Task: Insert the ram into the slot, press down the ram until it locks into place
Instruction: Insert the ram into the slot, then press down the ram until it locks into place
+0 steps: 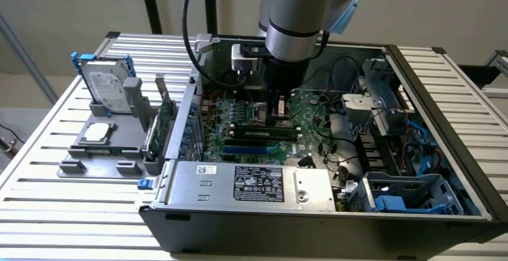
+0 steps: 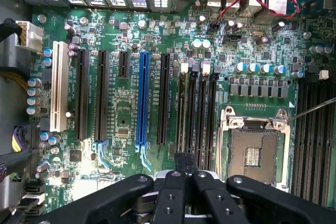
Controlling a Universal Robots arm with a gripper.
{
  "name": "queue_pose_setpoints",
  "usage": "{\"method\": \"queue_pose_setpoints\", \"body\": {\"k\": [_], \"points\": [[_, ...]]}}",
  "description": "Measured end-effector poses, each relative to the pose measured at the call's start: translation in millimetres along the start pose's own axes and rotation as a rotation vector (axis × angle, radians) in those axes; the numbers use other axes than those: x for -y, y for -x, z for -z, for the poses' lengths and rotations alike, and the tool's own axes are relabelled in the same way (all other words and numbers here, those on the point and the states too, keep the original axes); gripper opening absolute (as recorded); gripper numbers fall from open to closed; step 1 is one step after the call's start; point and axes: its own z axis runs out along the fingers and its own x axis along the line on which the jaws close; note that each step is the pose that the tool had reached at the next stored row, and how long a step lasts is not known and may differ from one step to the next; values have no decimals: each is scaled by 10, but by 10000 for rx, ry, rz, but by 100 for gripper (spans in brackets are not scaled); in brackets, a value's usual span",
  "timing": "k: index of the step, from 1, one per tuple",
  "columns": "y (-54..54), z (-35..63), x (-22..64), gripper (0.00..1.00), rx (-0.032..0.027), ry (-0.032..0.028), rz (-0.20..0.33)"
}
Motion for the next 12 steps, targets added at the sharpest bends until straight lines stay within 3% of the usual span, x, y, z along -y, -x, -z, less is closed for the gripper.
{"method": "queue_pose_setpoints", "body": {"k": [12], "points": [[0,0,0,11,0,0,0]]}}
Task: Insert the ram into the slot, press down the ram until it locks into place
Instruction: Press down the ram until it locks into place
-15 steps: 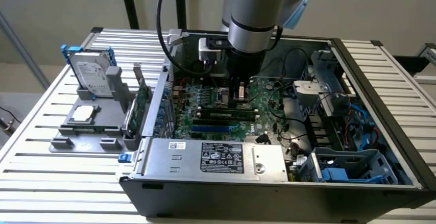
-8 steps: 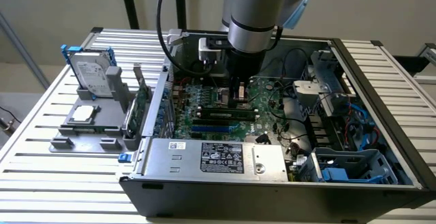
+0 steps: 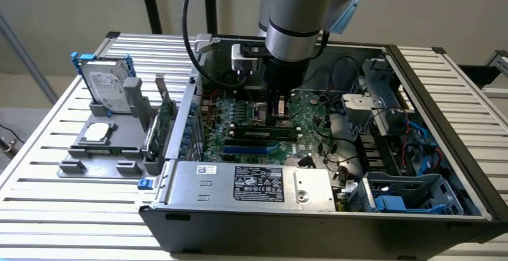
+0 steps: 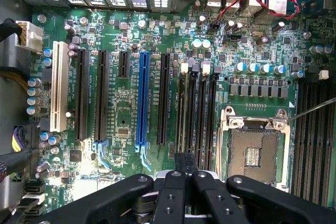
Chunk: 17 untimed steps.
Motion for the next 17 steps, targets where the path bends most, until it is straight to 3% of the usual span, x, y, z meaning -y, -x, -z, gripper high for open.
{"method": "queue_pose_setpoints", "body": {"k": [5,17], "points": [[5,-15,-4,11,-2,1,-2],[22,-199,-10,11,-13,2,-37]]}}
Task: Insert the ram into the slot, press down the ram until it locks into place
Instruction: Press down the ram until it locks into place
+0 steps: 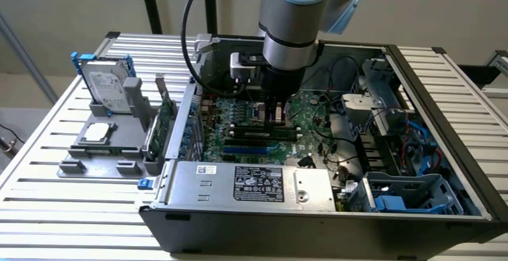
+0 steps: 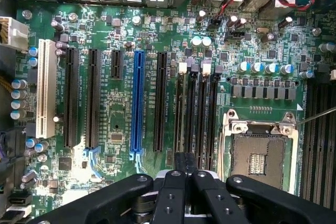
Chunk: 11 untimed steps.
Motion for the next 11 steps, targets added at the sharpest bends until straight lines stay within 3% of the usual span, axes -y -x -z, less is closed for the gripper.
{"method": "queue_pose_setpoints", "body": {"k": [4,6,11], "points": [[-1,-43,-1,11,-3,4,-6],[2,25,-4,11,22,-5,-8],[-6,257,-5,11,12,3,-7]]}}
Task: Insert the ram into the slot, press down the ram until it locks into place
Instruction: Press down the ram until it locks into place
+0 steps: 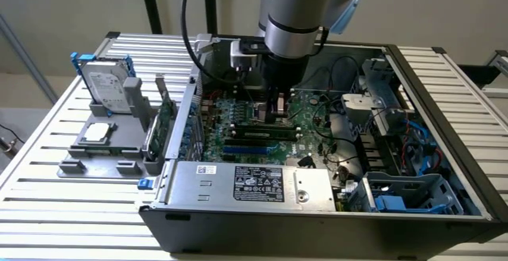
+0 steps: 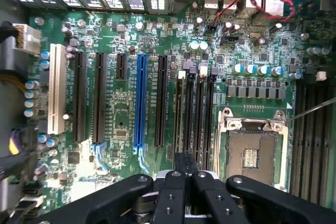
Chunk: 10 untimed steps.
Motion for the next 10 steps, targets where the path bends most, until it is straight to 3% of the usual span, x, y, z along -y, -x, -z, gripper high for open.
{"method": "queue_pose_setpoints", "body": {"k": [2,10], "points": [[-5,77,-1,11,-4,12,0],[-5,80,0,11,1,12,0]]}}
